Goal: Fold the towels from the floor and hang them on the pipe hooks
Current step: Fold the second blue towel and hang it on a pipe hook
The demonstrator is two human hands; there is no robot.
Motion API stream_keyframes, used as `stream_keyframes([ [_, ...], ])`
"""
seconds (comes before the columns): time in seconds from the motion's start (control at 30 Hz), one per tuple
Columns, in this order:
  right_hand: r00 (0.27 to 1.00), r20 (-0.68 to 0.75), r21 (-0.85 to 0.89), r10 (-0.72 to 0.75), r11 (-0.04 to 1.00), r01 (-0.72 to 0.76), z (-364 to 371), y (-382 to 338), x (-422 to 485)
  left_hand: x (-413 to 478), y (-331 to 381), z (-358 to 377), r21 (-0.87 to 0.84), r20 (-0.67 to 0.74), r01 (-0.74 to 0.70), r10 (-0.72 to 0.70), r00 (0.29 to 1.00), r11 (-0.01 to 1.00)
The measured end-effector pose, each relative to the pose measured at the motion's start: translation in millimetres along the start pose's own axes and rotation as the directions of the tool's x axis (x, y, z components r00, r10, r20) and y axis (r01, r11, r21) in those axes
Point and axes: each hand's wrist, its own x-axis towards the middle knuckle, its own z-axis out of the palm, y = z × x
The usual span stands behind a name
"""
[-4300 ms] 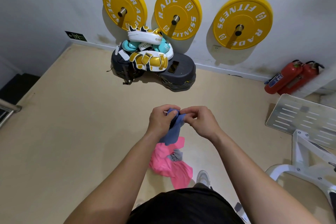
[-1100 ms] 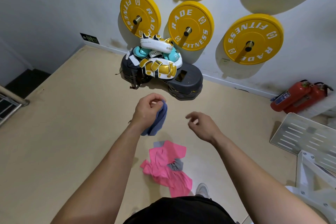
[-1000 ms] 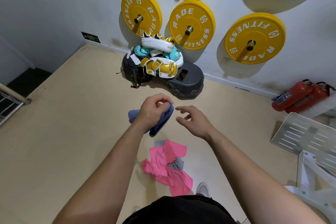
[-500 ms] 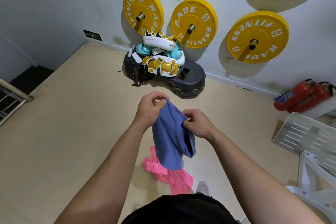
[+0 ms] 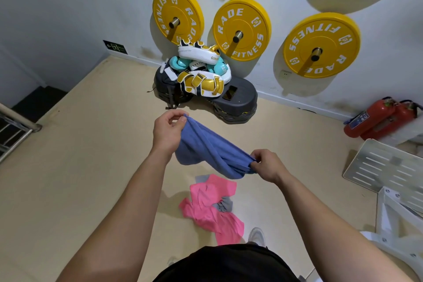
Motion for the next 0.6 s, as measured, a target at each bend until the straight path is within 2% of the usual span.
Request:
stream_keyframes([
  [0.1,0.999,-0.007,0.030,0.042,0.999,-0.042,-3.6,5.8,-1.0,6.3,-8.4,0.4,0.058,-0.050,0.009,-0.006,0.999,0.998],
  [0.17,1.000,-0.019,0.117,0.023,0.993,-0.021,-5.8,5.4,-3.9,8.3,-16.6,3.3,0.088,-0.108,0.033,-0.024,0.994,0.996],
  [0.27,0.994,-0.015,0.272,-0.105,0.956,0.105,-10.8,1.5,-10.8,11.8,-29.8,4.5,0.111,-0.216,0.113,-0.087,0.973,0.987],
  [0.33,0.982,0.017,0.295,-0.188,0.939,0.175,-15.7,-1.7,-15.0,15.1,-37.8,2.3,0.119,-0.257,0.167,-0.132,0.957,0.979],
  [0.47,0.967,0.064,0.149,-0.245,0.961,0.234,-25.2,-4.8,-21.1,21.7,-45.2,-2.7,0.147,-0.285,0.220,-0.172,0.943,0.964],
  [0.6,0.976,0.108,-0.007,-0.188,0.982,0.190,-31.1,3.7,-26.7,28.7,-40.0,-7.8,0.142,-0.307,0.206,-0.155,0.939,0.968],
])
